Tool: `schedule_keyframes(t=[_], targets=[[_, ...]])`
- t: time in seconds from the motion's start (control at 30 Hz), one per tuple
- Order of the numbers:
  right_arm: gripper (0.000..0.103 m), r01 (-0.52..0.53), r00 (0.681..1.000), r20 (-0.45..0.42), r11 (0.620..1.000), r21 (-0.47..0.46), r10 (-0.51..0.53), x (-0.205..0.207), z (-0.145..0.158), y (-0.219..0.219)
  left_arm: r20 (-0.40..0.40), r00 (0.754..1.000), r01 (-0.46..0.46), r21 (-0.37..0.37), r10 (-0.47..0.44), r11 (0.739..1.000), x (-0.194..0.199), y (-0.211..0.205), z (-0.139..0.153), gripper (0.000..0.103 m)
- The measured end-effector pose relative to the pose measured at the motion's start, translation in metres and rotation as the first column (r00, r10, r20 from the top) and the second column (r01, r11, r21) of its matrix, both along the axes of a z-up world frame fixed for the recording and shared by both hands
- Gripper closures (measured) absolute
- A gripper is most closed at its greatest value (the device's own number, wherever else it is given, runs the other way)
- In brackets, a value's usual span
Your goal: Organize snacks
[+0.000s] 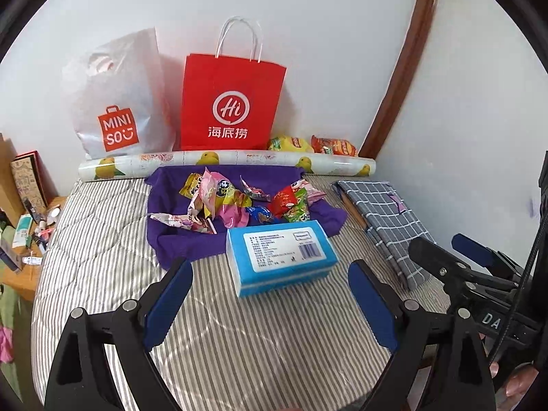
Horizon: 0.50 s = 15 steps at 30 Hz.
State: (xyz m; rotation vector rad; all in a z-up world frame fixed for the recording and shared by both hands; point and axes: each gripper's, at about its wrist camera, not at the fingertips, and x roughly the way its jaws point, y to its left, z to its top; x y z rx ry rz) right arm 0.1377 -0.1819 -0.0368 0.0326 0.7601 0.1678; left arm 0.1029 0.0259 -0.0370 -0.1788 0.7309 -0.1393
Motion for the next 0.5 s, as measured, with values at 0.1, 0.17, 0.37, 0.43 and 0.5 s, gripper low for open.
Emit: schedule_keyframes(t=[0.1,0.17,0.37,0.43,0.5], targets=[[0.005,0.015,1.0,0.009,1.0,0.008,-0.015,-0.02,0.005,-0.009,0.021,1.0,-0.01,0.012,0.01,1.0,-0.017,-0.006,0.004,0.01],[0.005,0.019,1.0,0.014,1.0,0.011,-0.019,-0.034,0.008,-0.014,0.036,0.999,-0.024,0.033,0.023,0.999,-0.028,-0.011,0.006,0.01],[0.005,0.026,0.999,0.024,0.999,0.032,-0.027,-0.069,0.005,-0.027,0.063,0.997,-0.049,0.068,0.045,0.996,-0.058,-0.021,0.003,0.009],[0.005,0.027,0.999,0.025,0.999,0.028,-0.027,-0.079,0.001,-0.029,0.068,0.996,-0.062,0.079,0.057,0.995,-0.068,-0.025,0.001,0.009],[0.005,0.032,0.999,0.026,0.999,0.014,-0.033,-0.088,-0.003,-0.03,0.075,0.995,-0.067,0.084,0.061,0.994,-0.076,-0.028,-0.001,0.009]])
